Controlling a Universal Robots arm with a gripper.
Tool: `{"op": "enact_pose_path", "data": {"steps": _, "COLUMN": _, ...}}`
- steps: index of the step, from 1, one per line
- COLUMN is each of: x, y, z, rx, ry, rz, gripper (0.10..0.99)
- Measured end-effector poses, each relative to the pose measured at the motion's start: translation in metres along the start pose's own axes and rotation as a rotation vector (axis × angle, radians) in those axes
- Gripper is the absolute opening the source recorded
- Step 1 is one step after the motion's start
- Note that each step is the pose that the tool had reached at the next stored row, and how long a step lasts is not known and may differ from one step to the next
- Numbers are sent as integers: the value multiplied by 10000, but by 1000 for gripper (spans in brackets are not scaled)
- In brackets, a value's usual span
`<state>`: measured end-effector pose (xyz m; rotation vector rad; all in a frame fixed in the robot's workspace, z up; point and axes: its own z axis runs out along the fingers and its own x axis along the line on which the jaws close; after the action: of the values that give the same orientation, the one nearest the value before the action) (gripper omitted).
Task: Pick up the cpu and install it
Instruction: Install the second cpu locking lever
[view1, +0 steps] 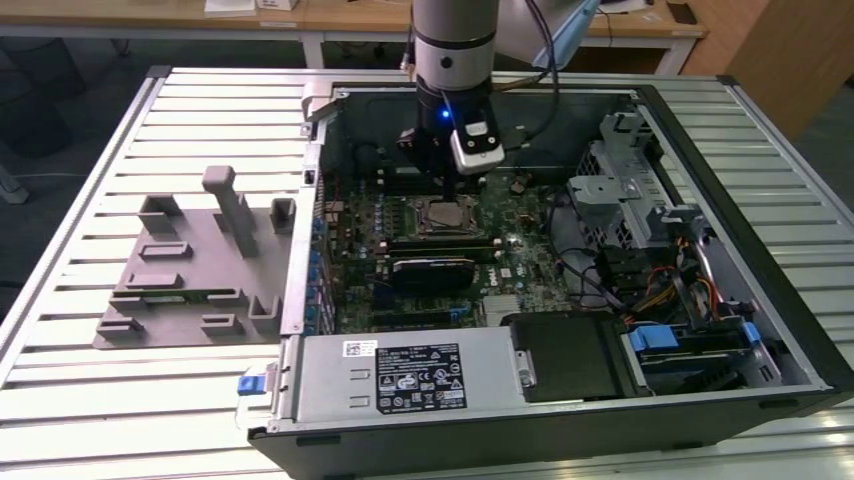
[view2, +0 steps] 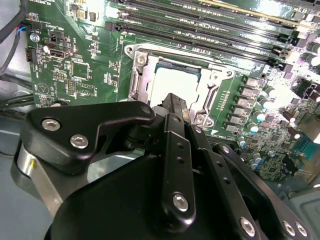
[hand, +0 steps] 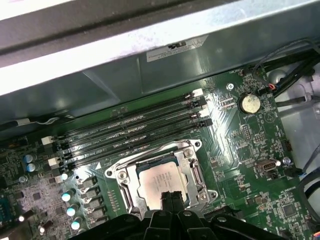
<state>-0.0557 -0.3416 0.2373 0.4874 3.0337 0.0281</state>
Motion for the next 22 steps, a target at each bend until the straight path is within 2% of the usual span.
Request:
{"op": "enact_pose_path", "data": {"steps": 5, "x": -4, "y": 2, "z": -55, "rx": -3, "ry": -1, "rz": 0, "gripper": 106}}
{"op": "enact_pose_path", "data": {"steps": 9, "x": -9, "y": -14, "z": -58, "rx": 11, "ry": -6, "rz": -2, "gripper": 106}}
{"op": "enact_pose_path", "data": {"steps": 22, "x": -81, "y": -277, "z": -54, "rx": 11, "ry": -5, "rz": -4, "gripper": 106}}
